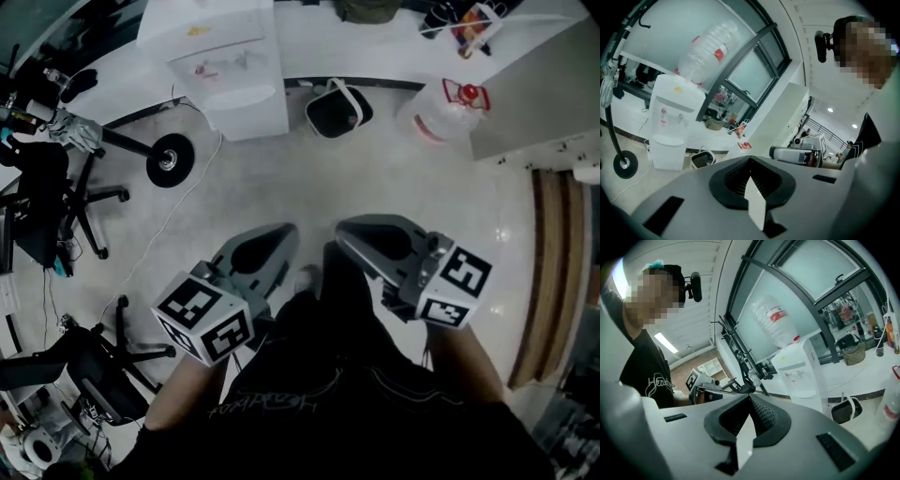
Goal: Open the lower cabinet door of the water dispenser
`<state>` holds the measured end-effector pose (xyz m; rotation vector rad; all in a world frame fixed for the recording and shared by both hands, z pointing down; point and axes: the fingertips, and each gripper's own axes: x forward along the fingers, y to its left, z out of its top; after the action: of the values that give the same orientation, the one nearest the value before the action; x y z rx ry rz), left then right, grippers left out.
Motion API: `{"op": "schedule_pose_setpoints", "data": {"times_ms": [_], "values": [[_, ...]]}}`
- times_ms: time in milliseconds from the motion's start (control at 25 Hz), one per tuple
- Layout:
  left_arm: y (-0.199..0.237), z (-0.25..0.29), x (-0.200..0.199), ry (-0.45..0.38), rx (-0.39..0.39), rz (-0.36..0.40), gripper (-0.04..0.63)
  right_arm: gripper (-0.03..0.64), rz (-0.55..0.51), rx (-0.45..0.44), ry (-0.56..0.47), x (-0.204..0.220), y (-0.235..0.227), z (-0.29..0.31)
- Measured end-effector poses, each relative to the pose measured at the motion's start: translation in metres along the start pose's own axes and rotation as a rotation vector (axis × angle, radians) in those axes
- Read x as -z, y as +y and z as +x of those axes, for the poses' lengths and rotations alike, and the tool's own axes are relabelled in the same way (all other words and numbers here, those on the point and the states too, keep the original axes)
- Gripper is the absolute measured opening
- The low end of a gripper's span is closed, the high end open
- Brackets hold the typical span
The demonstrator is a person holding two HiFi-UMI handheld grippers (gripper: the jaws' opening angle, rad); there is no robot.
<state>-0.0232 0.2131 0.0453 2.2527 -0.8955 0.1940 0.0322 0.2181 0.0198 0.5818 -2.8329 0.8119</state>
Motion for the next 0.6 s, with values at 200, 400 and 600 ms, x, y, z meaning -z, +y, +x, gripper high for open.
{"op": "schedule_pose_setpoints", "data": {"times_ms": [200,400,600], "values": [[0.044,0.067,-0.002,0.008,-0.06,-0.023,0.0,0.012,-0.019,0.027,0.079,0.016,-0.086,0.017],[0.087,0.127,-0.001,0.0,-0.152,-0.02,0.0,0.012,-0.078,-0.009,0.152,0.033,-0.163,0.033],[0.147,0.176,0.0,-0.031,-0.288,-0.04,0.0,0.013,-0.141,-0.01,0.181,0.042,-0.236,0.048]]}}
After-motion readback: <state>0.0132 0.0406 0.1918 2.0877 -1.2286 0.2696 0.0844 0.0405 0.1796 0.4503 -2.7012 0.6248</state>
